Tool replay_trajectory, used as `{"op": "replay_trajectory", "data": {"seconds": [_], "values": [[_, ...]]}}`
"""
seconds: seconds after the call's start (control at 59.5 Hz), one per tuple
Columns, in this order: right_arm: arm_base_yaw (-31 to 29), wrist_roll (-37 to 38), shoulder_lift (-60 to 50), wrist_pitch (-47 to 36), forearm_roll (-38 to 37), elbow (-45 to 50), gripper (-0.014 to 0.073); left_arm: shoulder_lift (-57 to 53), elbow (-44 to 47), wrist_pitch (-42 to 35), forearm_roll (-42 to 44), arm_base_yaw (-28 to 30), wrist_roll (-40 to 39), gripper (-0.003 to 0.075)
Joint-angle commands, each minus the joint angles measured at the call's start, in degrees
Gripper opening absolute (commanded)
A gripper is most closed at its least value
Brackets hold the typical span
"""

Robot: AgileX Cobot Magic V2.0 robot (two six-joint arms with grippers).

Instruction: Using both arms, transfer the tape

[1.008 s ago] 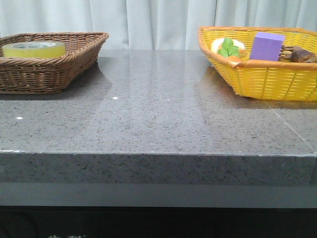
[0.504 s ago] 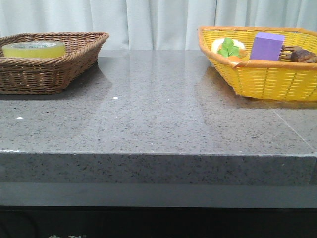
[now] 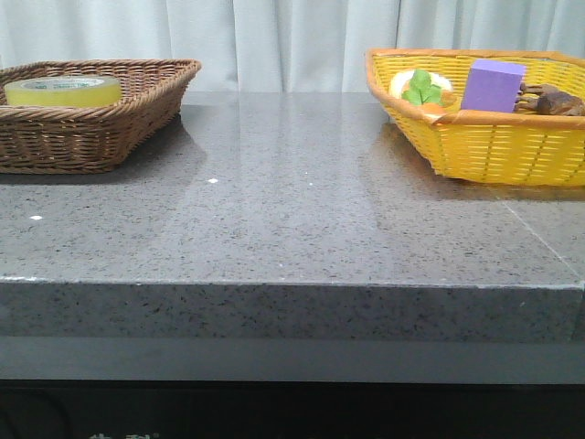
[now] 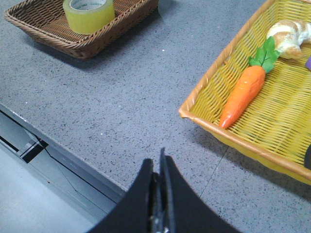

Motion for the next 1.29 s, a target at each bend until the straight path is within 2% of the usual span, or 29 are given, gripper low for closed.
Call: {"op": "replay_trajectory", "data": {"seconds": [0.0, 0.067, 0.168, 0.387, 0.487, 0.891, 1.277], "values": [[-0.14, -0.35, -0.01, -4.27, 0.51, -1.38, -0.0067, -1.09, 0.39, -4.82, -0.09, -0.45, -0.07, -0.0020], [-0.60, -0.35, -1.07, -4.80, -0.35, -0.87, -0.0067, -1.09, 0.39, -4.82, -0.09, -0.45, -0.07, -0.0020], [-4.98, -0.35, -4.25, -8.10, -1.22, 2.55, -0.0067, -0.99, 0.39, -4.82, -0.09, -0.45, -0.07, -0.0020], [-18.75, -0.35, -17.04, -25.00, -1.78, 19.59, -0.0067, -0.99, 0.39, -4.82, -0.09, -0.45, -0.07, -0.0020], [-22.63, -0.35, -22.78, -31.07, -1.78, 28.14, -0.0067, -0.99, 0.39, -4.82, -0.09, -0.45, -0.07, -0.0020], [-23.36, -0.35, -35.53, -44.65, -1.78, 47.35, -0.0067, -0.99, 0.39, -4.82, -0.09, -0.45, -0.07, -0.0020], [-23.41, -0.35, -35.78, -44.66, -1.78, 47.40, -0.0067, -0.99, 0.39, -4.82, -0.09, -0.45, -0.07, -0.0020]]}}
